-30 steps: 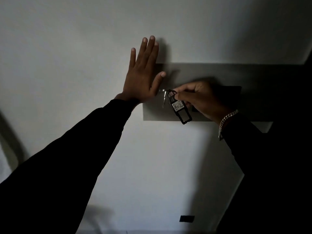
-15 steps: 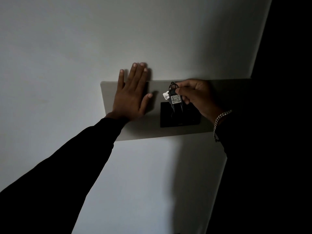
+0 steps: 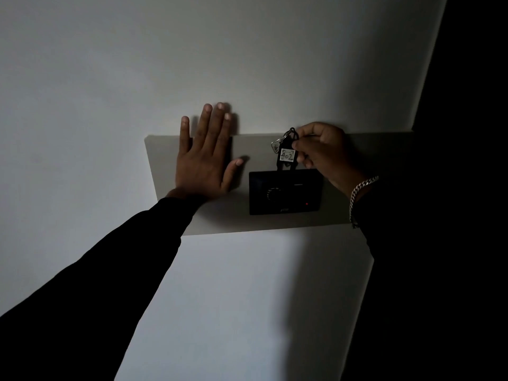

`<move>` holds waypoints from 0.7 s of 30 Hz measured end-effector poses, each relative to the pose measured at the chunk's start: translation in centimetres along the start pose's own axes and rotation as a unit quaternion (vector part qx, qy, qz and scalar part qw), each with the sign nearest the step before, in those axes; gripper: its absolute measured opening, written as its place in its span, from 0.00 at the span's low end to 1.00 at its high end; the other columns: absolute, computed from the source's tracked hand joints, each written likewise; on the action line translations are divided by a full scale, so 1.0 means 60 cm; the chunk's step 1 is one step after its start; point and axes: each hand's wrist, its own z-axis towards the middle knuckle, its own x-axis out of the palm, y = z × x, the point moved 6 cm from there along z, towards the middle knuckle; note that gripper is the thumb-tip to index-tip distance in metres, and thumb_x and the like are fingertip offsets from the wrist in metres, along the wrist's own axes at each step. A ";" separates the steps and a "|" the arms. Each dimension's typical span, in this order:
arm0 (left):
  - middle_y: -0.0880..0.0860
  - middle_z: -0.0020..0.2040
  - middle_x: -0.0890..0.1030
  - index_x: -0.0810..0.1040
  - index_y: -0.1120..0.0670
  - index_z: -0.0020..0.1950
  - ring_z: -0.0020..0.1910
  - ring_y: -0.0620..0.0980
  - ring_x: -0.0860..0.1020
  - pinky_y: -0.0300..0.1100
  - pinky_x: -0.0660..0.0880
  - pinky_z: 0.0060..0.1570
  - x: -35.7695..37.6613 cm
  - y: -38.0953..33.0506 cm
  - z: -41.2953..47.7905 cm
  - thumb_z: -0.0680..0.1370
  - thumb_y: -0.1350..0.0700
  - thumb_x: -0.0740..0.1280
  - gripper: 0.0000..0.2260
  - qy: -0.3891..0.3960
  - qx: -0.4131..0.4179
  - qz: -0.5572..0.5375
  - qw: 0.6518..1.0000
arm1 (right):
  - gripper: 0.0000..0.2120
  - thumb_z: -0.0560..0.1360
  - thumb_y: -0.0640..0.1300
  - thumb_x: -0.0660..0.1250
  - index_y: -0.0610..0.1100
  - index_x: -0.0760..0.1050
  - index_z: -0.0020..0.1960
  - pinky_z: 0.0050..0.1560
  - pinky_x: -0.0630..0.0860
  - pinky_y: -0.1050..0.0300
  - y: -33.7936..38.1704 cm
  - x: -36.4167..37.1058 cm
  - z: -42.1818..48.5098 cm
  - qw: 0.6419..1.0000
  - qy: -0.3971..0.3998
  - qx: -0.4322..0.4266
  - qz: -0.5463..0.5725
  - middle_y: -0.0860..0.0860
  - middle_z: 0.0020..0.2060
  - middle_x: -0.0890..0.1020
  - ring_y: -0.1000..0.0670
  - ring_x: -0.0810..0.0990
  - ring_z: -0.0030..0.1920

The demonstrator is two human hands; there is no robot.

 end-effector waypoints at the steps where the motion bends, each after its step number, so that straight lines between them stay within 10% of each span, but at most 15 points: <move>1: 0.61 0.81 0.59 0.55 0.61 0.80 0.81 0.61 0.54 0.63 0.48 0.78 0.000 0.000 0.000 0.82 0.40 0.49 0.34 -0.001 0.000 0.003 1.000 | 0.10 0.73 0.31 0.65 0.44 0.75 0.39 0.21 0.65 0.65 0.001 -0.002 0.000 1.000 0.002 0.001 -0.006 0.43 0.29 0.76 0.57 0.72 0.21; 21: 0.62 0.81 0.57 0.55 0.61 0.80 0.81 0.61 0.53 0.63 0.47 0.78 -0.006 -0.008 0.003 0.83 0.39 0.46 0.34 0.014 -0.023 0.004 1.000 | 0.08 0.72 0.33 0.66 0.45 0.77 0.40 0.22 0.68 0.66 0.008 -0.040 -0.005 0.999 -0.019 -0.021 -0.015 0.45 0.29 0.77 0.55 0.72 0.23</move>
